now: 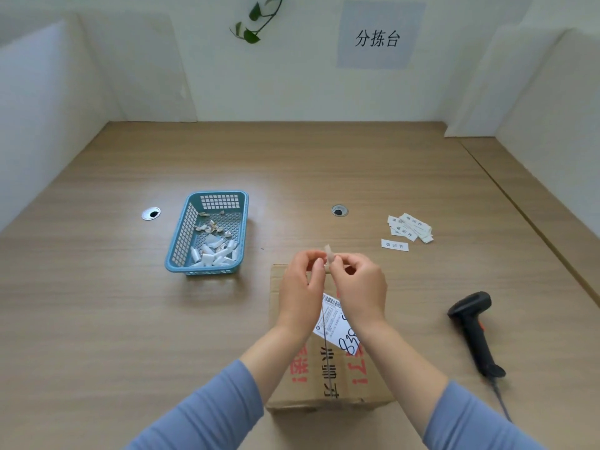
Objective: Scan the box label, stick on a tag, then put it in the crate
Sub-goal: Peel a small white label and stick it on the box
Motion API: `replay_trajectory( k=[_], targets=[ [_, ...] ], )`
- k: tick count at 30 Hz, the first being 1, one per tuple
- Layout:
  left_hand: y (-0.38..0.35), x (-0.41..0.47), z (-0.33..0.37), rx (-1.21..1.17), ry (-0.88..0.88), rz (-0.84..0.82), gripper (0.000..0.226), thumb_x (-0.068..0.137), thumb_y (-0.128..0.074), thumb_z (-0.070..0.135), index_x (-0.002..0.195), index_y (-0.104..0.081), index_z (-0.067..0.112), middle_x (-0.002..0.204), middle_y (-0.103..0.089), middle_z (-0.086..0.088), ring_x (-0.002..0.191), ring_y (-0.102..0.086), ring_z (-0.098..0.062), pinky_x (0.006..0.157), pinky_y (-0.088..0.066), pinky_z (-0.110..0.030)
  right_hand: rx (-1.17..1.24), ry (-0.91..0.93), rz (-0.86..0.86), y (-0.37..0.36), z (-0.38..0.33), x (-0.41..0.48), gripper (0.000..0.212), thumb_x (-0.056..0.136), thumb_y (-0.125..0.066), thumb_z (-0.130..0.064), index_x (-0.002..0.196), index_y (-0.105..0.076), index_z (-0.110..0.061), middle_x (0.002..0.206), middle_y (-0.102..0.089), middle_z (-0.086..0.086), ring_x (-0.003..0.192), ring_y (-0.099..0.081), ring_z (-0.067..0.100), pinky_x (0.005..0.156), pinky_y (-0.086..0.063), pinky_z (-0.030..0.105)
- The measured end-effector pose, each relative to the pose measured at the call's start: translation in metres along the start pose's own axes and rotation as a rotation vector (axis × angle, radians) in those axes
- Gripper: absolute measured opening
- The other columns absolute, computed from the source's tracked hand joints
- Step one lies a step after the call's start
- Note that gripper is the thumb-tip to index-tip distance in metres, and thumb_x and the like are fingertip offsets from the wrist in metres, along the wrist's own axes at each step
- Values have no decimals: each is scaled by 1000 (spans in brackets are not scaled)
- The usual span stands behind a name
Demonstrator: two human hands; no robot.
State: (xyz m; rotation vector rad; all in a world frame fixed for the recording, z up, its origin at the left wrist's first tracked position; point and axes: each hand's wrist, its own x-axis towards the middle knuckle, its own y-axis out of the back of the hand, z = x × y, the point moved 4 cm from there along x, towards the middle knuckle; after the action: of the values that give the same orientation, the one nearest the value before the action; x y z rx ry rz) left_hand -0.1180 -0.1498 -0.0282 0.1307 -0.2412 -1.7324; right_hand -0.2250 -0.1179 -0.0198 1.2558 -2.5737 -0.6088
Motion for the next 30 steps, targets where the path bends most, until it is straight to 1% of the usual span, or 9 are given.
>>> replay_trajectory(
  k=[7,10,12,15,17,20,24,28,30],
  targets=[
    [2,5,-3,-312,205,-37,17,92,-58,21,94,-64,5,81,-67,1,70,-62,-2,65,-50,-16,-154,256,-54,-7,-7,-14,27,91,-53,-32,110,-70,-24,105,-61,-10,86,-62,13,75,-51,31],
    [5,8,-10,-428,327,-56,24,87,-65,26,97,-64,5,86,-67,-5,79,-64,-11,74,-52,-26,-230,379,-37,-12,-7,-19,32,88,-52,-33,111,-69,-20,108,-60,-3,96,-57,16,76,-48,27],
    [9,10,-14,-440,355,-51,19,84,-69,23,94,-64,7,92,-68,-10,84,-65,-16,78,-52,-31,-298,460,-43,-15,-7,-22,41,84,-45,-36,110,-69,-16,108,-61,3,100,-56,21,80,-48,30],
    [16,12,-16,-416,355,-27,4,86,-65,14,87,-63,12,87,-68,-8,76,-63,-12,66,-47,-23,-338,496,-70,-16,-3,-21,49,81,-42,-37,117,-68,-15,111,-60,6,103,-55,23,85,-47,33],
    [21,15,-17,-434,372,-21,6,87,-63,11,83,-61,14,79,-65,-1,74,-63,-10,65,-45,-19,-241,407,-69,-12,2,-14,47,83,-44,-38,119,-66,-18,112,-57,2,104,-53,19,89,-48,33],
    [29,20,-21,-482,448,-69,9,88,-61,9,82,-59,15,71,-67,3,71,-65,-8,67,-44,-20,71,79,-72,1,11,4,36,90,-55,-33,122,-61,-17,115,-53,-2,100,-54,13,90,-49,33],
    [38,25,-23,-499,488,-154,10,89,-59,7,82,-59,14,62,-70,5,68,-67,-9,67,-45,-21,480,-362,-316,3,22,20,27,90,-60,-33,105,-65,-11,92,-70,2,84,-61,12,72,-42,25],
    [40,25,-20,-502,483,-216,10,90,-57,6,82,-58,13,64,-70,4,74,-66,-13,71,-45,-23,537,-449,-388,-2,33,25,31,79,-73,-34,96,-69,-8,104,-71,22,88,-57,23,79,-41,34],
    [41,26,-21,-495,486,-224,11,90,-56,7,81,-58,13,64,-70,5,75,-66,-14,72,-45,-24,534,-437,-404,-3,33,25,18,78,-75,-28,86,-69,-12,87,-70,13,79,-52,20,70,-42,30]
  ],
)
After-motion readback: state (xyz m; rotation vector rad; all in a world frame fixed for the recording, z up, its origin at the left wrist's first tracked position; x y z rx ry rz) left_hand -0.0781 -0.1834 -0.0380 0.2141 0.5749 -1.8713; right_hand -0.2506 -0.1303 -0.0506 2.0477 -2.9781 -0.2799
